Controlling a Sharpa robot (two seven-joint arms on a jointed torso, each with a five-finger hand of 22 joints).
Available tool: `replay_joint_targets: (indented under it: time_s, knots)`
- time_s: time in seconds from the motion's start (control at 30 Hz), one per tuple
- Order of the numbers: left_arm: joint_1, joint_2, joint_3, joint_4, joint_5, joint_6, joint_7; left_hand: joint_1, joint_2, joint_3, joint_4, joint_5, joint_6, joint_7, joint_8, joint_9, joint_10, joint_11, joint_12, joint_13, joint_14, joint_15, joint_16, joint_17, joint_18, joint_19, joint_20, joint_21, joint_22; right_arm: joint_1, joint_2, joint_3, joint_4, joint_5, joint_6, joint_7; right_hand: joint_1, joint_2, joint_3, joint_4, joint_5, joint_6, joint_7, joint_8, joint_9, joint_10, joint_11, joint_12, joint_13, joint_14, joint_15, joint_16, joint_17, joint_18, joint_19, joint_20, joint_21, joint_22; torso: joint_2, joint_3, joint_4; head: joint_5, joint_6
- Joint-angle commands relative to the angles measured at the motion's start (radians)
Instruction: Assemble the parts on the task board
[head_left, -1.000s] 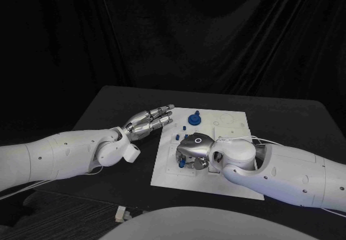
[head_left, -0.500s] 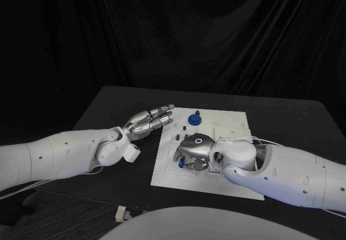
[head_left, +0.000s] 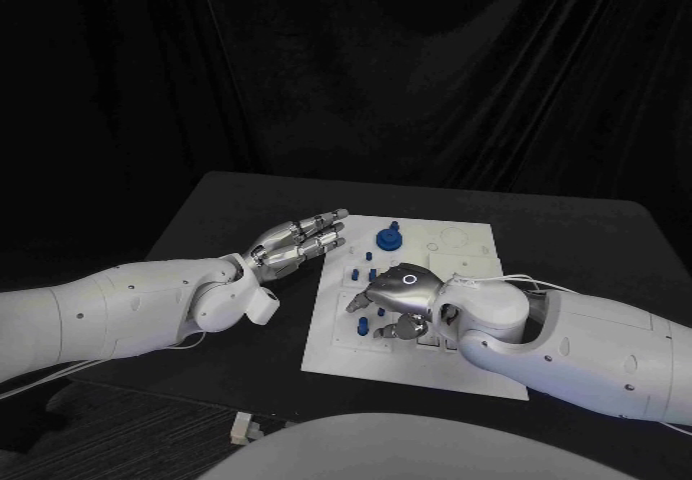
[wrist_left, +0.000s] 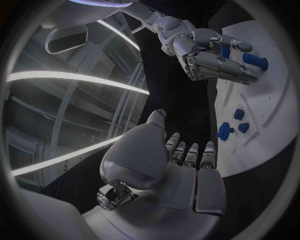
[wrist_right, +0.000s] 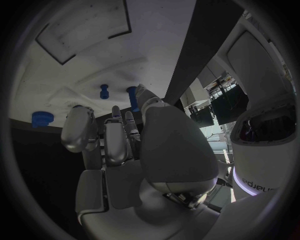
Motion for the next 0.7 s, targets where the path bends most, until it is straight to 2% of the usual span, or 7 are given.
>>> replay_joint_targets:
  time_s: [0.03, 0.13, 0.33, 0.43, 0.57, 0.63, 0.7]
  knots:
    - [-0.001, 0.000, 0.001, 0.002, 0.006, 0.009, 0.034, 0.000, 0.006, 0.004, 0.000, 0.006, -0.002, 0.007, 0.003, -0.001, -0.004, 0.002, -0.005, -0.002, 0.001, -0.004, -0.004, -0.001, 0.005, 0.002, 0.000, -0.004, 0.000, 0.022, -0.024, 0.002, 0.024, -0.008, -0.143, 0.007, 0.011, -0.017, -0.018, 0.035, -0.006, -0.003, -0.005, 0.003, -0.006, -0.036, -0.001, 0.012, 0.001, 0.003, -0.006, -0.004, -0.004, 0.019, -0.007, 0.001, -0.009, 0.140, 0.000, 0.0000, 0.0000, -0.005, 0.000]
    - [-0.001, -0.002, 0.001, 0.003, 0.006, 0.008, 0.035, 0.000, 0.006, 0.004, 0.000, 0.006, -0.002, 0.007, 0.003, -0.001, -0.004, 0.002, -0.005, -0.002, 0.001, -0.004, -0.004, -0.001, 0.005, 0.002, 0.000, -0.004, 0.000, 0.059, -0.063, 0.002, 0.059, 0.011, -0.217, 0.013, -0.010, -0.034, -0.040, 0.078, -0.021, 0.049, -0.004, 0.015, -0.003, -0.052, -0.003, 0.029, 0.002, 0.003, -0.006, -0.003, -0.002, 0.020, -0.007, -0.001, -0.011, 0.140, -0.001, 0.0000, -0.0001, -0.012, 0.000]
    - [-0.001, -0.006, 0.001, 0.004, 0.006, 0.005, 0.038, 0.000, 0.005, 0.004, 0.000, 0.005, -0.002, 0.008, 0.004, -0.001, -0.004, 0.002, -0.005, -0.001, 0.001, -0.004, -0.004, -0.001, 0.005, 0.002, 0.000, -0.004, 0.000, 0.151, -0.155, 0.002, 0.125, 0.131, -0.303, 0.008, -0.044, -0.027, -0.039, 0.078, -0.027, 0.075, 0.012, 0.027, -0.003, -0.027, -0.003, 0.070, 0.007, 0.012, -0.008, 0.009, 0.016, 0.016, 0.004, -0.002, 0.010, 0.146, 0.000, 0.0001, -0.0004, -0.021, 0.000]
    - [-0.001, -0.009, 0.001, 0.004, 0.006, 0.004, 0.039, 0.001, 0.004, 0.004, -0.001, 0.006, 0.000, 0.008, 0.004, -0.001, -0.004, 0.002, -0.004, -0.001, 0.001, -0.005, -0.004, -0.001, 0.006, 0.003, 0.000, -0.004, 0.000, 0.200, -0.211, 0.002, 0.156, 0.232, -0.327, -0.009, 0.024, 0.025, 0.014, 0.045, 0.028, 0.136, 0.057, 0.051, 0.003, 0.022, -0.007, 0.128, 0.011, 0.015, -0.011, 0.010, 0.017, 0.015, 0.008, -0.005, 0.013, 0.147, 0.000, 0.0001, 0.0001, -0.030, 0.000]
    - [-0.001, -0.011, 0.001, 0.005, 0.006, 0.001, 0.040, 0.001, 0.003, 0.004, -0.002, 0.008, 0.000, 0.008, 0.004, 0.000, -0.004, 0.003, -0.004, -0.001, 0.001, -0.005, -0.004, -0.001, 0.006, 0.003, 0.001, -0.004, 0.000, 0.239, -0.271, 0.002, 0.179, 0.353, -0.348, -0.031, 0.082, 0.046, 0.073, 0.005, 0.097, 0.182, 0.089, 0.067, 0.006, 0.082, -0.002, 0.172, 0.010, 0.018, -0.005, 0.013, 0.024, 0.013, 0.012, -0.001, 0.020, 0.149, 0.000, 0.0000, 0.0004, -0.043, 0.000]
    - [-0.001, -0.011, 0.001, 0.006, 0.007, 0.000, 0.040, 0.001, 0.003, 0.004, -0.002, 0.008, 0.000, 0.008, 0.004, 0.000, -0.004, 0.003, -0.004, -0.001, 0.001, -0.005, -0.004, -0.001, 0.006, 0.003, 0.001, -0.004, 0.000, 0.252, -0.300, 0.002, 0.184, 0.403, -0.351, -0.049, 0.082, 0.049, 0.096, 0.003, 0.095, 0.203, 0.090, 0.075, 0.008, 0.143, -0.012, 0.204, 0.015, 0.019, 0.006, 0.016, 0.026, 0.012, 0.014, 0.005, 0.023, 0.150, 0.000, -0.0002, 0.0001, -0.053, 0.000]
    - [-0.001, -0.010, 0.001, 0.006, 0.007, 0.000, 0.040, 0.001, 0.003, 0.004, -0.002, 0.008, 0.000, 0.008, 0.004, 0.000, -0.004, 0.003, -0.004, -0.001, 0.001, -0.005, -0.004, -0.001, 0.006, 0.003, 0.001, -0.004, 0.000, 0.261, -0.323, 0.002, 0.184, 0.446, -0.339, -0.071, 0.070, 0.047, 0.102, 0.002, 0.078, 0.252, 0.087, 0.099, 0.019, 0.280, -0.048, 0.292, 0.050, 0.019, -0.014, 0.016, 0.027, 0.013, 0.015, 0.001, 0.029, 0.151, 0.000, -0.0003, 0.0000, -0.067, 0.000]
